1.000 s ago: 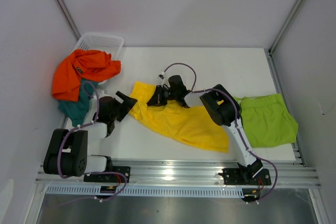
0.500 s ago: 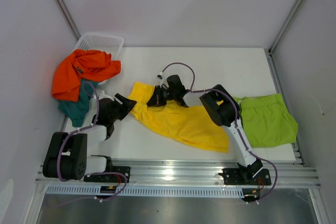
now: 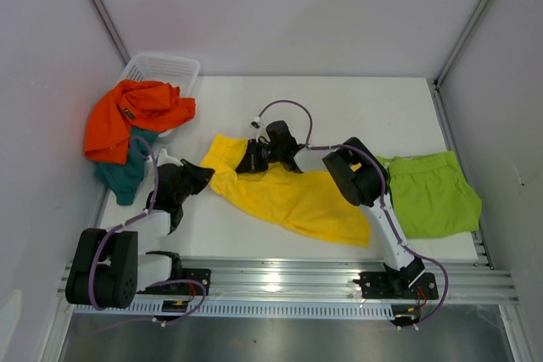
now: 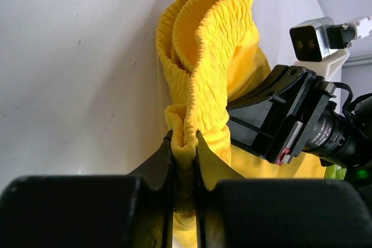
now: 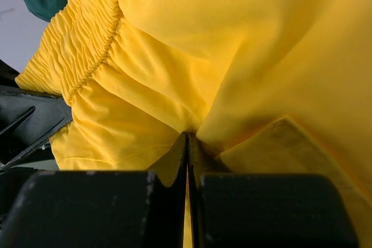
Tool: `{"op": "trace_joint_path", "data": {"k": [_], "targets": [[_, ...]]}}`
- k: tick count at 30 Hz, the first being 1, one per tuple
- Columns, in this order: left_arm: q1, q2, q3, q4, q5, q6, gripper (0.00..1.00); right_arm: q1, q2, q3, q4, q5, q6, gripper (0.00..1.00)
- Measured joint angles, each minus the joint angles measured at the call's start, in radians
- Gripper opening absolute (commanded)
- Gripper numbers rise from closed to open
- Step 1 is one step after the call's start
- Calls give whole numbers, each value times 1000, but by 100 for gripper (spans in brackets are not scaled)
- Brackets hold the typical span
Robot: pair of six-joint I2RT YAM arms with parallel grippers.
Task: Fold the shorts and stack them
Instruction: Fold the shorts
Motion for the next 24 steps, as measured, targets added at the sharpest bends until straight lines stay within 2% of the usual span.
{"op": "trace_joint_path", "data": {"k": [2,3,7,9,10,11,13,20,24], "targets": [[-7,-4,0,-2,-2,14,8,3,-5,0,-11,10,-11,0],[-13,-10,2,-8,-5,24,1,4,-7,0,-15,13,-17,0],[-48,-60,30,-84,-40,79,0,5,-9,9,-33,14,-24,1],[-70,-92,42,-127,-62,110,0,5,-9,22,-55,14,-25,7],[-81,-109,48,-151,-77,125,0,5,-8,28,-67,13,-24,20],[-89,-120,53,-169,-88,135,0,4,-8,31,-72,12,-21,27],[-109,-137,71,-218,-125,159,0,-3,-8,32,-53,-7,-10,34],[-143,-136,131,-328,-214,205,0,-44,-37,-12,1,-24,27,34],[-166,-137,161,-386,-269,228,0,-92,-158,-145,-11,-9,25,24]]}}
